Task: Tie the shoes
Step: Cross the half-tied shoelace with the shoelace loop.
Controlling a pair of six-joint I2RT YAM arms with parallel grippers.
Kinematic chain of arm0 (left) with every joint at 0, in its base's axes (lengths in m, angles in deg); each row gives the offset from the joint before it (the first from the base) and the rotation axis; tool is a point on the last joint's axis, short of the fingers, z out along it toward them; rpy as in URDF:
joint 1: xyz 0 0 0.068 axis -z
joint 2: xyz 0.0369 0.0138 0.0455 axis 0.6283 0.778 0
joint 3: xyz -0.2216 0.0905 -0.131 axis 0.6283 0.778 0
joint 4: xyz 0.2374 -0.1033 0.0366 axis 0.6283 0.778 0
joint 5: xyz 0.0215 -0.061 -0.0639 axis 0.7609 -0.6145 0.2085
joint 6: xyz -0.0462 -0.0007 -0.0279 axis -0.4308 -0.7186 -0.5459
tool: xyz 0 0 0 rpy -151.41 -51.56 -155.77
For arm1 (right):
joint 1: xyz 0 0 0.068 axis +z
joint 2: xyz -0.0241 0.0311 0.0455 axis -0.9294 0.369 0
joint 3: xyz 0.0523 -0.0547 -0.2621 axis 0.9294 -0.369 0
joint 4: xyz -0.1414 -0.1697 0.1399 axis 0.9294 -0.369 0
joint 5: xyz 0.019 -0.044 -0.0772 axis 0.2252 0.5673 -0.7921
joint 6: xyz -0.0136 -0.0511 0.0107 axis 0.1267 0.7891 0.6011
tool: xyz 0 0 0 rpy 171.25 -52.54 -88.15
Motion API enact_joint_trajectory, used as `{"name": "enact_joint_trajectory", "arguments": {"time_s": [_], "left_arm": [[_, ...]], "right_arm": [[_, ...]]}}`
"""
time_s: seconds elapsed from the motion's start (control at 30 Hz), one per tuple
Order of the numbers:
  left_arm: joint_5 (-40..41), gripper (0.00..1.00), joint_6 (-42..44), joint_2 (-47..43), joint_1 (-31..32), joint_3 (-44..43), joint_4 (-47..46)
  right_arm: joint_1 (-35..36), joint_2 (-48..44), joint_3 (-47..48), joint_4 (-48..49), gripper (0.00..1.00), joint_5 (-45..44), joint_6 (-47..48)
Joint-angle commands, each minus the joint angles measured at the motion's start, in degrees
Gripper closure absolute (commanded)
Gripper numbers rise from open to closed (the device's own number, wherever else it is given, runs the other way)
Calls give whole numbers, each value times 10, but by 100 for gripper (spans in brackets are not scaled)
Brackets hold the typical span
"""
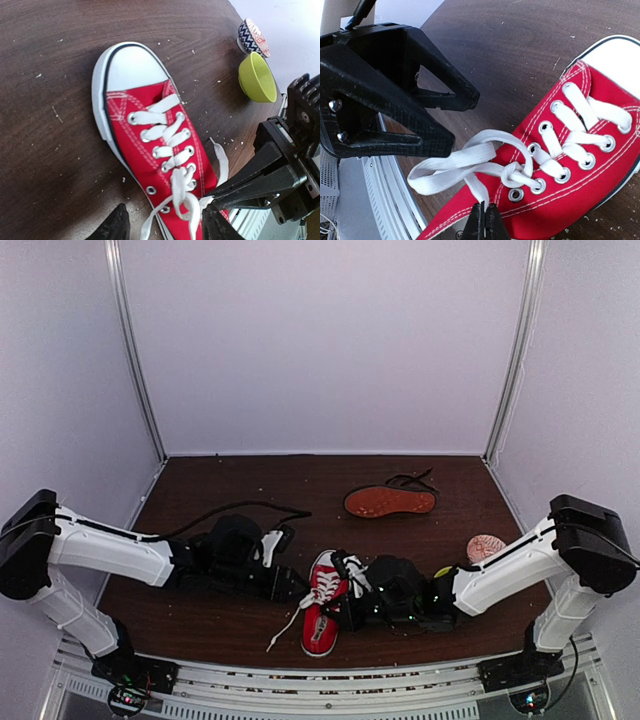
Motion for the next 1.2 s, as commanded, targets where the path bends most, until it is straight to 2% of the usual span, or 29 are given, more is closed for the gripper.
{"name": "enact_joint_trajectory", "arguments": {"time_s": [0.0, 0.23, 0.37, 0.7, 0.8, 1.07, 1.17], "left_arm": [[-21, 48, 21, 17, 2, -26, -10], [-38, 47, 3, 34, 2, -21, -49], [-43, 41, -5, 47, 2, -30, -58], [-63, 35, -20, 71, 2, -39, -74], [-72, 41, -18, 68, 2, -35, -79], [-78, 67, -23, 46, 3, 7, -97], [-82, 71, -25, 44, 6, 12, -103]], "right_arm": [[2, -20, -7, -7, 100, -29, -2], [3, -8, 1, -7, 100, -20, 0], [3, -4, 6, -8, 100, -15, 2], [3, -2, 7, -9, 100, -14, 3], [3, -5, 6, -14, 100, -23, 2], [0, -21, 13, -55, 100, -63, -5], [-2, -28, 16, -64, 100, -73, -4]]}}
